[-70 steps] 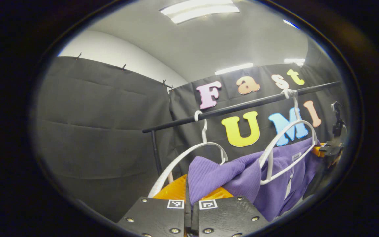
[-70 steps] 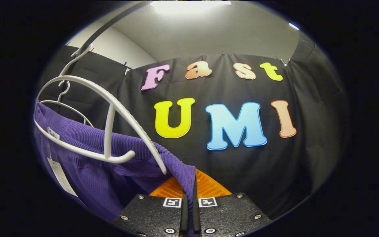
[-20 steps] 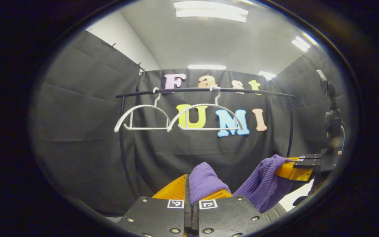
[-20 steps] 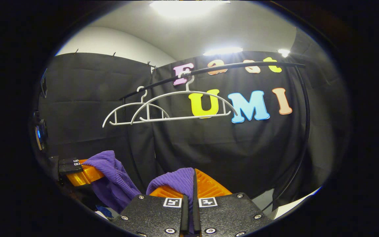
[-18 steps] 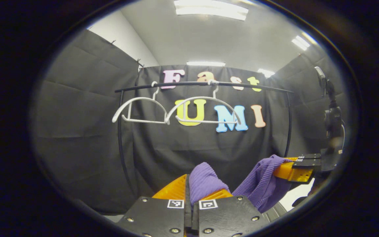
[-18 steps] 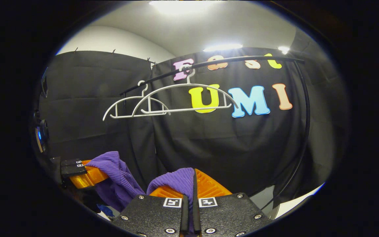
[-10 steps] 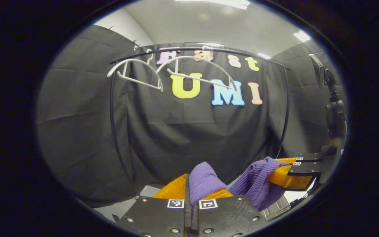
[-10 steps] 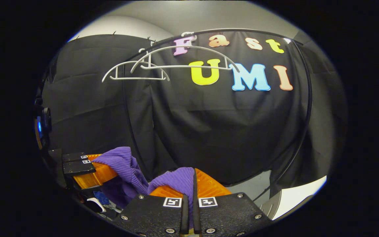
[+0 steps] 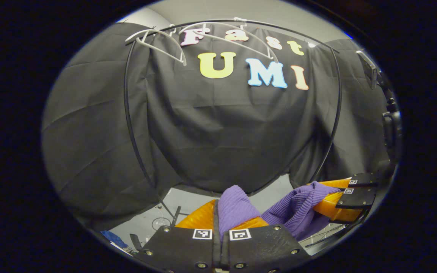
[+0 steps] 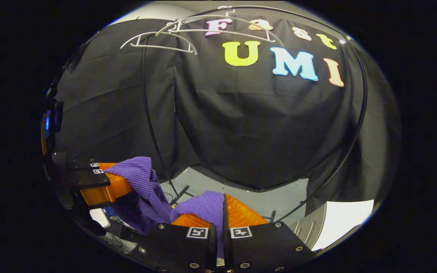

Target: Grasp the clothes on the hanger with both hands and then place them into the laundry hamper below.

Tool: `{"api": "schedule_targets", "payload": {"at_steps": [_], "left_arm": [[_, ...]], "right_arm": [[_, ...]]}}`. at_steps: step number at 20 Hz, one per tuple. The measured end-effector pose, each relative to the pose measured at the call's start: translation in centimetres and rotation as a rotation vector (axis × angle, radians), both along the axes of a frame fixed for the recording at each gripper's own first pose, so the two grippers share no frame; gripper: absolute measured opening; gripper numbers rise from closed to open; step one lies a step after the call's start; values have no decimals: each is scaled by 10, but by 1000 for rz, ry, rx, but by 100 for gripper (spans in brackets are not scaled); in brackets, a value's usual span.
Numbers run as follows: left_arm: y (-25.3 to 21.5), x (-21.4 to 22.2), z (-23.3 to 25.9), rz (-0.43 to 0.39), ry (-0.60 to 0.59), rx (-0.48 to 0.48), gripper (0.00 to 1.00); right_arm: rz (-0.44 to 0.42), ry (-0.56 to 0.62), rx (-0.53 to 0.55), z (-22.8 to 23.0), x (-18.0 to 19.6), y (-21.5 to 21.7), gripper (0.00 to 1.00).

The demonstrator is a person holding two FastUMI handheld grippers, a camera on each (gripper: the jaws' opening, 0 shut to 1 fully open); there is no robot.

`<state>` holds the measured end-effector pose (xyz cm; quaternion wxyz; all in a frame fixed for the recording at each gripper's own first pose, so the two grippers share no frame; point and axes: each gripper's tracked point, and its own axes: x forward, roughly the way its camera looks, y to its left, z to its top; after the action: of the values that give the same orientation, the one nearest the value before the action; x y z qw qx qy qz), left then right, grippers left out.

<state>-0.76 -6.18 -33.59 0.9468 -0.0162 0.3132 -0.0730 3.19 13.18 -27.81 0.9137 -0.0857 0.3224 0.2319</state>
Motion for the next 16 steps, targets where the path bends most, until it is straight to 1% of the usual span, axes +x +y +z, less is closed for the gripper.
{"api": "schedule_targets", "payload": {"at_steps": [1,2,3,4,7,9,11,13,14,16], "left_arm": [[1,-7,-11,-1,28,12,6],[3,-12,-24,-2,57,23,2],[2,-17,-38,-6,87,28,6],[1,-23,-50,-11,119,33,1],[6,-36,-73,-4,187,58,2],[12,-42,-83,3,218,94,2],[14,-50,-92,5,251,100,3],[11,-57,-98,11,283,80,6],[13,-64,-98,17,294,72,6],[19,-68,-97,27,287,74,43]], "right_arm": [[5,21,-22,-9,-3,-3,7],[10,46,-37,-21,-7,-4,8],[11,71,-50,-31,-12,-6,8],[12,94,-66,-40,-16,-8,8],[15,150,-123,-62,-25,-18,9],[18,190,-166,-77,-37,-28,12],[25,225,-185,-87,-48,-30,16],[32,227,-196,-87,-53,-31,32],[38,224,-201,-87,-53,-30,50],[42,217,-204,-86,-56,-30,87]]}}
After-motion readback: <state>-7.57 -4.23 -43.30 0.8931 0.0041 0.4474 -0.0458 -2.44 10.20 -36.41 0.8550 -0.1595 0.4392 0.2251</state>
